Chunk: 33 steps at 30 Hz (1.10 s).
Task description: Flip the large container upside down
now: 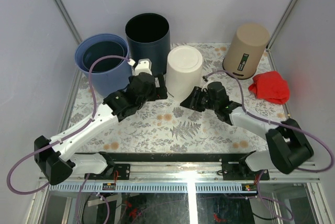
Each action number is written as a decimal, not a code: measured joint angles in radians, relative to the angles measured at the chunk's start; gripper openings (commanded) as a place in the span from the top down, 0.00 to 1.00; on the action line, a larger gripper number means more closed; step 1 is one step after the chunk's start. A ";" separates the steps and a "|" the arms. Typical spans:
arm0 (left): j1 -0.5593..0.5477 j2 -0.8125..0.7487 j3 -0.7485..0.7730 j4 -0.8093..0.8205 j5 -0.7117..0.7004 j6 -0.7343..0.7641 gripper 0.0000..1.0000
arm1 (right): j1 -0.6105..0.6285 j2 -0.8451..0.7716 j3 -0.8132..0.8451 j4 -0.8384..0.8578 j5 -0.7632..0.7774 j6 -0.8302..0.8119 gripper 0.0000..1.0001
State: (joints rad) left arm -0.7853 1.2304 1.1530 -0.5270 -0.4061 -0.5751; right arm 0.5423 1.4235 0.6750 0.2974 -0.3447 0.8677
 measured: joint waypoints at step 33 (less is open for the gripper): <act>0.061 0.630 0.151 0.540 0.121 0.109 0.14 | 0.001 -0.829 0.159 -0.898 0.409 -0.123 0.52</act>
State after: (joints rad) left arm -0.7238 1.8606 1.3041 0.0132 -0.2848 -0.4660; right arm 0.5434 0.5941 0.8345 -0.6006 0.0639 0.7448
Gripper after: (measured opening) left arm 0.862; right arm 0.479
